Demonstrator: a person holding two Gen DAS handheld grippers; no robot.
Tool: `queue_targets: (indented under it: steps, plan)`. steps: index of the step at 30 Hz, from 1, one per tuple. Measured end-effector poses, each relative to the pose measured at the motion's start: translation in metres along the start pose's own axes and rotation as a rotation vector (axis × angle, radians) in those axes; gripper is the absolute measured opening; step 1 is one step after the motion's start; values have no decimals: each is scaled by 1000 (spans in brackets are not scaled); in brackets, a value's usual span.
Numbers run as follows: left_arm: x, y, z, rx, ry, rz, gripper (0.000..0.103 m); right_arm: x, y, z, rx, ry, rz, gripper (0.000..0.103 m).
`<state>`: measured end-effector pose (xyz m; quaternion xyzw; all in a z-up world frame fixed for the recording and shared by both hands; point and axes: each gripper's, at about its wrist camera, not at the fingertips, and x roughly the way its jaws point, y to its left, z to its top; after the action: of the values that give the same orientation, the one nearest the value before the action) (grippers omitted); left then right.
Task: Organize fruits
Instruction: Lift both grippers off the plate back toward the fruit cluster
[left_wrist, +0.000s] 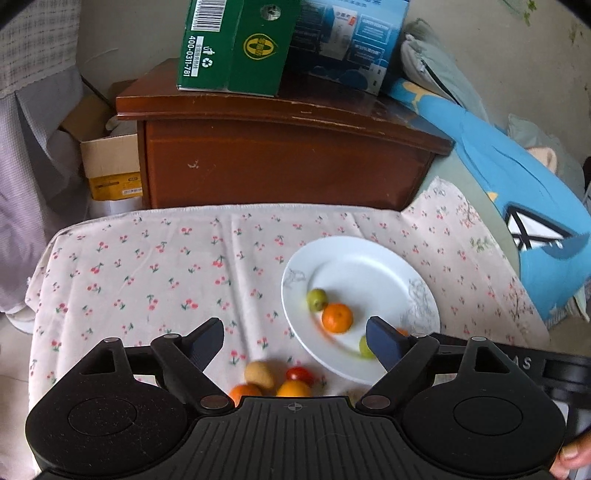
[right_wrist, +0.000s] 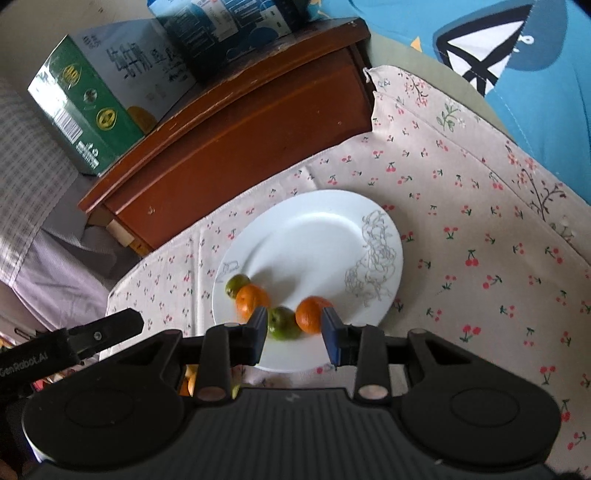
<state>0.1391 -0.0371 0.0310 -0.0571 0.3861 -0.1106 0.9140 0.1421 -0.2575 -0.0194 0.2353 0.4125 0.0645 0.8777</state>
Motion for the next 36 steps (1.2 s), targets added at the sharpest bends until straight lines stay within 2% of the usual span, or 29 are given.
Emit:
queue_targets:
  steps: [9, 16, 26, 30, 36]
  plan:
    - [-13, -8, -27, 59, 34, 24, 86, -7, 3, -17, -42, 20, -9, 37]
    - [-15, -7, -52, 52, 95, 30, 87, -8, 2, -31, -65, 55, 3, 37]
    - [-9, -14, -93, 49, 172, 22, 86, -1, 9, -49, -177, 109, 27, 37]
    - [-4, -22, -107, 68, 181, 26, 86, 4, 13, -54, -218, 129, 39, 37]
    - [3, -24, -120, 44, 179, 43, 86, 10, 22, -61, -297, 151, 45, 37]
